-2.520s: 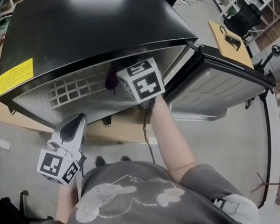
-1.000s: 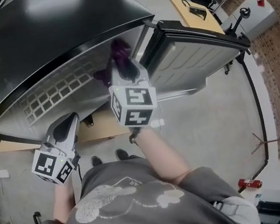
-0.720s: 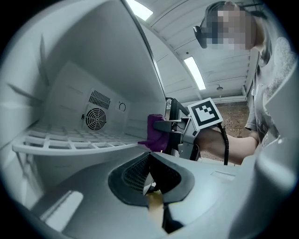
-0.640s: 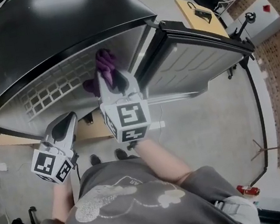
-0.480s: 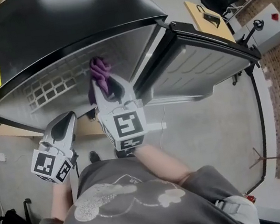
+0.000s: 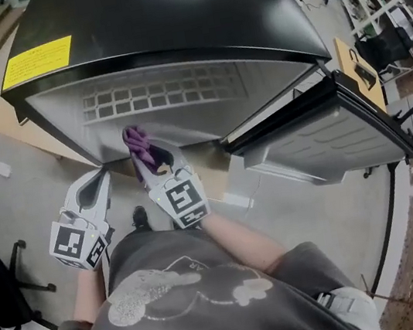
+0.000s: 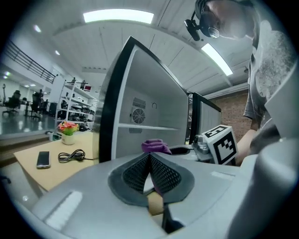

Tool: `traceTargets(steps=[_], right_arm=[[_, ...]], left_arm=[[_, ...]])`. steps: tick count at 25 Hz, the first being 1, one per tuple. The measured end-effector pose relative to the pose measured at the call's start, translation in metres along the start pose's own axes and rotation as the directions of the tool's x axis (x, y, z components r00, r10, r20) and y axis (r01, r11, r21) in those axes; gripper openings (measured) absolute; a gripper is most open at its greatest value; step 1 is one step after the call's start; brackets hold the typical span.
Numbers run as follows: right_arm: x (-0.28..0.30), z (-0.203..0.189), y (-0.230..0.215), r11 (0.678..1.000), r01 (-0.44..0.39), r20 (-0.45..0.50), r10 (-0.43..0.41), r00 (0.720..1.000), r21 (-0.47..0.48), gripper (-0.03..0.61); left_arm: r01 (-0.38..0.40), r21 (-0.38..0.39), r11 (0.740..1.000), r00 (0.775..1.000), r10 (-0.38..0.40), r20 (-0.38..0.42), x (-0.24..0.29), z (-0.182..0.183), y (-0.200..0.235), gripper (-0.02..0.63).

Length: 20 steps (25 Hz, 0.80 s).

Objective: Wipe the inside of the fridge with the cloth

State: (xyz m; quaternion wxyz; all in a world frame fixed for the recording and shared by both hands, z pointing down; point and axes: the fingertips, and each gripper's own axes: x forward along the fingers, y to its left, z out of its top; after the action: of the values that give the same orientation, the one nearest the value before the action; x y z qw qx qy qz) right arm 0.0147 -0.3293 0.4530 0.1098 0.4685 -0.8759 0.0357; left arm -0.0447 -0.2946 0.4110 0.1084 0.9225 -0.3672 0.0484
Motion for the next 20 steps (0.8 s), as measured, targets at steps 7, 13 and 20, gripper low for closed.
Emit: traceTargets(steps=[7, 13, 20], right_arm=[[0.082, -0.007, -0.010, 0.993, -0.059, -0.058, 0.053, 0.997, -0.103, 0.084], [0.136, -0.005, -0.026, 0.996, -0.040, -0.087, 0.033, 0.996, -0.075, 0.084], [0.139, 0.002, -0.009, 0.994, -0.102, -0.054, 0.100, 0.994, -0.036, 0.084]], left_arm=[[-0.097, -0.043, 0.994, 0.995, 0.098, 0.008, -0.019, -0.010, 0.021, 0.017], [-0.114, -0.070, 0.991, 0.993, 0.116, 0.018, -0.019, -0.005, 0.026, 0.017], [-0.110, -0.067, 0.992, 0.993, 0.112, 0.028, -0.016, -0.004, 0.030, 0.017]])
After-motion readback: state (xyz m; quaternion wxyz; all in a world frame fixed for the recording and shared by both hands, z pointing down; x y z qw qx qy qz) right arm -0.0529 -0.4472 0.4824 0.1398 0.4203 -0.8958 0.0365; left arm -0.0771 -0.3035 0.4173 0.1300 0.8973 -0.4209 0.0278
